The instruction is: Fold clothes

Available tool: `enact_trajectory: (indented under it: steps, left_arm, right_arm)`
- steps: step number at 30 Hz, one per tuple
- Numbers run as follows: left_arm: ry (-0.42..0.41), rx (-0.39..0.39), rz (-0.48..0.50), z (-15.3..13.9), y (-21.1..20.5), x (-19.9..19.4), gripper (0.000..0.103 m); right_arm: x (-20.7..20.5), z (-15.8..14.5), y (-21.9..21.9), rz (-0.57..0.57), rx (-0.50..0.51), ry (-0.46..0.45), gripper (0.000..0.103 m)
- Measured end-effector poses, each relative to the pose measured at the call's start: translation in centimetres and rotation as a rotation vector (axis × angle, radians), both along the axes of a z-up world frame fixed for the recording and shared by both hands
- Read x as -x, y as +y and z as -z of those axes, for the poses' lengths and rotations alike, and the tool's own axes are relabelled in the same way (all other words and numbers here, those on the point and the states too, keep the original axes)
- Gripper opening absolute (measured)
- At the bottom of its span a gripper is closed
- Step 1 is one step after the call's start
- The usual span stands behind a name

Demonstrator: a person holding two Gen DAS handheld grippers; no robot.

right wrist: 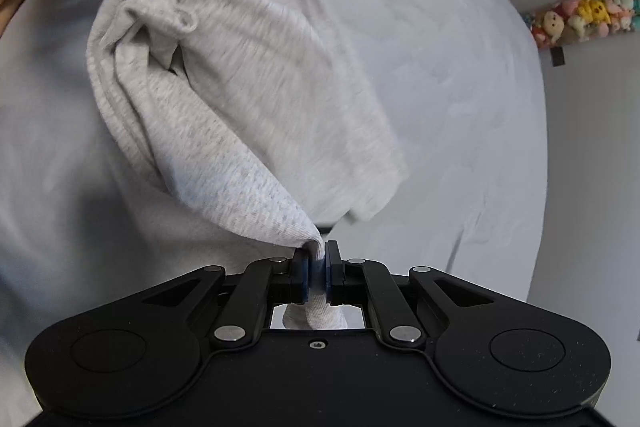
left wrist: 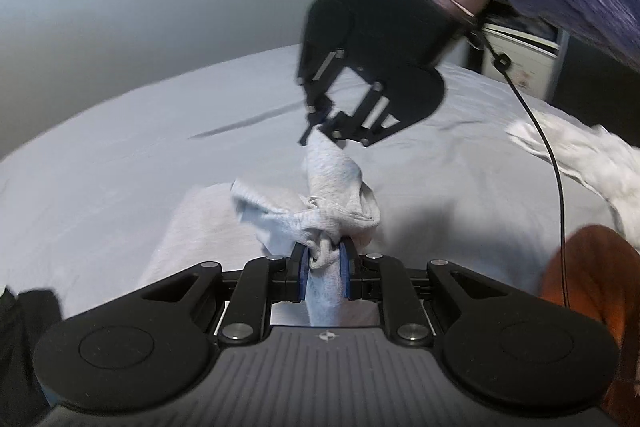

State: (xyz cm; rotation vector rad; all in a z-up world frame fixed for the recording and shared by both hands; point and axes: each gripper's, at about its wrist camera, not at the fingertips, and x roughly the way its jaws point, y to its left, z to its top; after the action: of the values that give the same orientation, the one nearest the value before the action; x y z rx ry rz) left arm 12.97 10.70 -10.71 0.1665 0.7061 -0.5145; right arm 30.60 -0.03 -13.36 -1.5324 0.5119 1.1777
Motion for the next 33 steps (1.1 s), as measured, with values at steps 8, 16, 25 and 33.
enact_trajectory:
  steps: [8, 16, 25, 33]
  left_arm:
    - [0.123, 0.132, -0.119, 2.8, 8.1, -6.5, 0.014]
    - [0.261, 0.243, -0.219, 7.7, 13.5, -9.2, 0.019]
    - [0.213, 0.176, -0.301, 6.7, 13.5, -7.6, 0.02]
    - [0.114, 0.181, -0.239, 3.5, 12.0, -7.0, 0.02]
  right_arm:
    - [-4.8, 3.7, 7.1, 0.014, -0.04, 0.053, 0.005]
    - [-5.0, 8.1, 8.8, 0.076, -0.032, 0.171, 0.007]
    - [-7.4, 8.2, 9.5, 0.236, -0.133, 0.196, 0.037]
    - [-7.5, 3.8, 5.6, 0.523, -0.284, 0.239, 0.038]
